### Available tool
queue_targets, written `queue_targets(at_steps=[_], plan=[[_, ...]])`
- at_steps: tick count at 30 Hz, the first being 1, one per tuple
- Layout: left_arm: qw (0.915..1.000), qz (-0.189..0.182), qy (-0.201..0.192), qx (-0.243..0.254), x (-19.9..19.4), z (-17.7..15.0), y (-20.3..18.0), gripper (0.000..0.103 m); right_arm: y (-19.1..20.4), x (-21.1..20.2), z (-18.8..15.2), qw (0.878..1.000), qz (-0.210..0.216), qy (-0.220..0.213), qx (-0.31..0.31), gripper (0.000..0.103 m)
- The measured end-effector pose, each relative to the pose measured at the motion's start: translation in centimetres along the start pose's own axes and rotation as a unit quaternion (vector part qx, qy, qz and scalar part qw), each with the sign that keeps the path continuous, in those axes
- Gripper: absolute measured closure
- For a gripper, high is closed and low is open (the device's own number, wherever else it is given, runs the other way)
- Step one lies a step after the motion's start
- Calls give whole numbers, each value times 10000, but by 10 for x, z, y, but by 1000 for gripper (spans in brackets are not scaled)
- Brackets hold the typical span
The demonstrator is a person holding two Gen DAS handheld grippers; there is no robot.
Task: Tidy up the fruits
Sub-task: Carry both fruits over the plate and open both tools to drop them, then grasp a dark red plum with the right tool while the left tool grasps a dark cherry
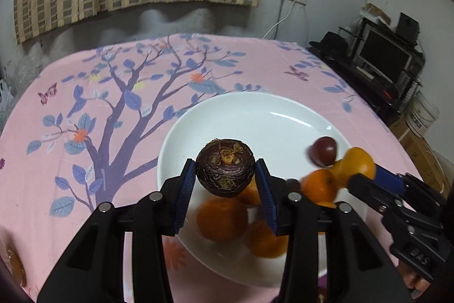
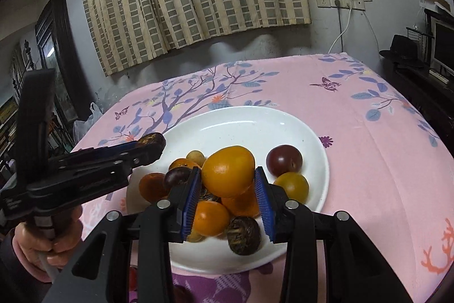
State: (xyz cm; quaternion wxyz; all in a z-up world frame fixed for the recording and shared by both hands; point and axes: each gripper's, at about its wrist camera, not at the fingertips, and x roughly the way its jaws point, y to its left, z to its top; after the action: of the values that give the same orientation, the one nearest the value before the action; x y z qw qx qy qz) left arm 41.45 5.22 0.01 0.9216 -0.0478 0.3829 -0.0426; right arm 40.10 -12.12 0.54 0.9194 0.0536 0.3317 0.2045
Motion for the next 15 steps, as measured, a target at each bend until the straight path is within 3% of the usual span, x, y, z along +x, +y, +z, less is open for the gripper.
queue_targets(at_steps=[1, 3, 5, 8, 11, 15], plan=[[9999, 12, 40, -100, 4, 0, 4, 57, -3, 2, -1, 10000, 67, 38, 36, 58], [9995, 100, -49, -287, 2, -2, 10, 37, -2, -1, -2, 9998, 156, 62, 59, 55], [9987, 248, -218, -396, -10, -7, 12, 28, 3, -7, -3, 9998, 211, 41, 12, 51], [9982, 391, -264, -372, -32, -16, 11, 23, 16, -20, -6, 9995, 226, 7, -208, 47], [9966, 603, -344, -437, -63, -35, 15, 8, 28, -32, -16, 9989, 203, 70, -411, 47], [9942, 647, -458, -726, -103, -68, 23, 6, 40, -39, -33, 9970, 222, 484, -563, 47]])
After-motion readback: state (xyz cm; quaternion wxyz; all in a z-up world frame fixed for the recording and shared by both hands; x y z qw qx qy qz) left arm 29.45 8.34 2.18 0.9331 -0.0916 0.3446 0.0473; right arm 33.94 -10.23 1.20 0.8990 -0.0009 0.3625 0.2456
